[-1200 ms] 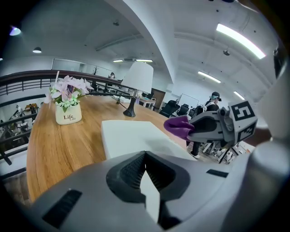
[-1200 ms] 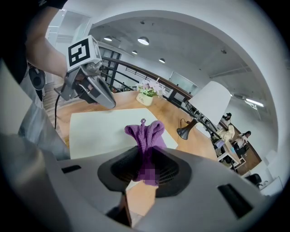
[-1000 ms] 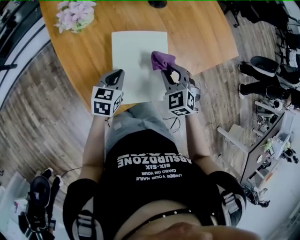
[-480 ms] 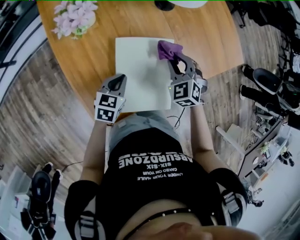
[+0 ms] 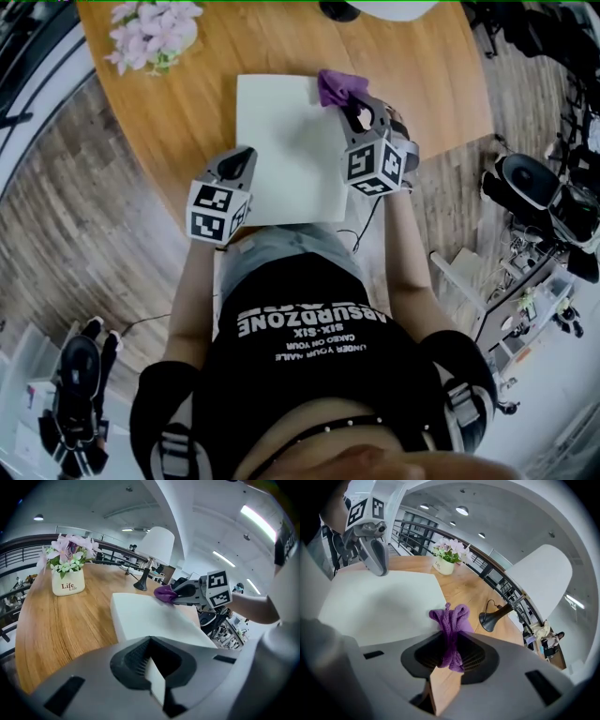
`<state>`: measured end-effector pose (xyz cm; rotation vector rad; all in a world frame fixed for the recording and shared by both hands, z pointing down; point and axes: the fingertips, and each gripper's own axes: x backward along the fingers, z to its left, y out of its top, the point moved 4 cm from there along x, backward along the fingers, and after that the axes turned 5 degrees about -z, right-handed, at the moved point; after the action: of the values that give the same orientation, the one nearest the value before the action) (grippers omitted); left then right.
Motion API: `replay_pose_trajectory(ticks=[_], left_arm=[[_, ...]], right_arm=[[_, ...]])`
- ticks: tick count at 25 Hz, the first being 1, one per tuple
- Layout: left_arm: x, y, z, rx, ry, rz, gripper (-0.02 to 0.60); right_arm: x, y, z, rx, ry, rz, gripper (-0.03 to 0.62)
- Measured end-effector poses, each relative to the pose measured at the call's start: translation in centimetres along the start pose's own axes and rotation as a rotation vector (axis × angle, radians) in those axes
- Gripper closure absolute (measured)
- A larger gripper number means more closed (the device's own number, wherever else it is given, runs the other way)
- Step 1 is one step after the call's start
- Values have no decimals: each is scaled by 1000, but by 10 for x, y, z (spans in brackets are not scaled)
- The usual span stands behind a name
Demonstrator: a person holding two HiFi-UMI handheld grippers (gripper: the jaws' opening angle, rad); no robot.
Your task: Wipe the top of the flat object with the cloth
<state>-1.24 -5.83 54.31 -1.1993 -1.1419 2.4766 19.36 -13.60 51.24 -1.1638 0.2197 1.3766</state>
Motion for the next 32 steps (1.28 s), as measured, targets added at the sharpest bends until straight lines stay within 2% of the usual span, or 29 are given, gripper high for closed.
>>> replay_pose_trajectory(ticks=[6,11,26,32], left_arm=[[0,-2,1,-19,18,-8,565],[1,-1,3,8,30,-42,565],[1,-6,5,-32,72,-85,565],[2,-6,2,-52,91,-78,565]], right_arm=[[-7,-3,11,14,25,26,491],[-7,-3,11,-3,51,38,491],[5,-8,28,-13,49,48,491],[12,-8,34,-17,56,48,491]])
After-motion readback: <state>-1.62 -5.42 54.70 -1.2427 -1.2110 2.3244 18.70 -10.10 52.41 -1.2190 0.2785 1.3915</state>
